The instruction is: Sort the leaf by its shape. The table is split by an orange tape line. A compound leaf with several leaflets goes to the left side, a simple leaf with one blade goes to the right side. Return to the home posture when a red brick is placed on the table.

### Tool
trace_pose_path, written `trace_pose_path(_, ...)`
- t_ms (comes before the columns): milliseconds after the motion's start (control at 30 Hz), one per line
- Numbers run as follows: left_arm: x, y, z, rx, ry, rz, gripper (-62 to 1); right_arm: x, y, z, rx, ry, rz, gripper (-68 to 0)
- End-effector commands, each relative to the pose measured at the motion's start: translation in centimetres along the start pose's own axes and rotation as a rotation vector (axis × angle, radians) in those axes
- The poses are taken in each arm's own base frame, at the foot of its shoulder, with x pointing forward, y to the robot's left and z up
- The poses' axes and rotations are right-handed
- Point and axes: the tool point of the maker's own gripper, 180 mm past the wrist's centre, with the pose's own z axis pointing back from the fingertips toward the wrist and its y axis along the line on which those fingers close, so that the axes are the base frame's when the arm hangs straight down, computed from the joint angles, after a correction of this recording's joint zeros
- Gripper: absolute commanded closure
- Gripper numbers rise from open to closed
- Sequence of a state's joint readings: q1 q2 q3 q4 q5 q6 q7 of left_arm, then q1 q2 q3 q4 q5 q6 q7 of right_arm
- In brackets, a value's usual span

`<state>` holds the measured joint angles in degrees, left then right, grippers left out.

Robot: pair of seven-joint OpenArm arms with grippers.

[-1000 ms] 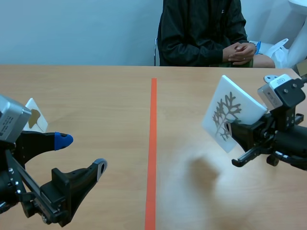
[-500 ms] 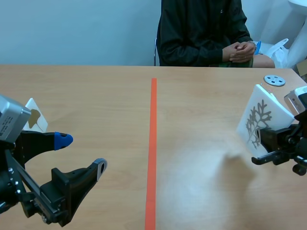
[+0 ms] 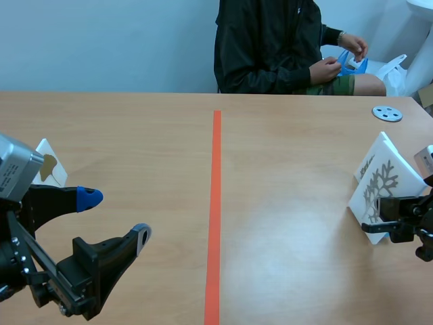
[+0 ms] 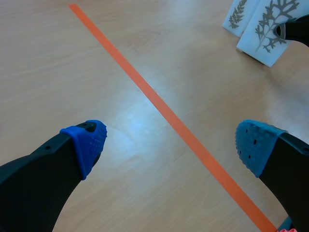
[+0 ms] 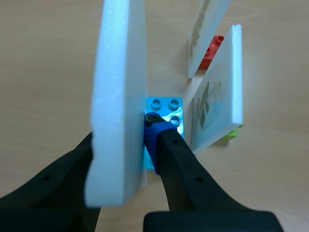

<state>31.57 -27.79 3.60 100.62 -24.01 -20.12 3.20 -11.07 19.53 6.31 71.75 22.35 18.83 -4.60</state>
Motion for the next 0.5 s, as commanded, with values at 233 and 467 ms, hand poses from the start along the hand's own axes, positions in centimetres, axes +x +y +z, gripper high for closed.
trace_pose_path(233,1.44,-0.13,-0.10,-0.003,-0.045,-0.010,-57.2,1.52,-0.70,0.09,-0.020,-0.038,0.012,-5.9)
trace_pose_path(467,1.44,-0.13,-0.10,-0.003,-0.045,-0.010,-57.2,1.33,-1.00,0.11,-0.035,-0.028,0.009,-13.5)
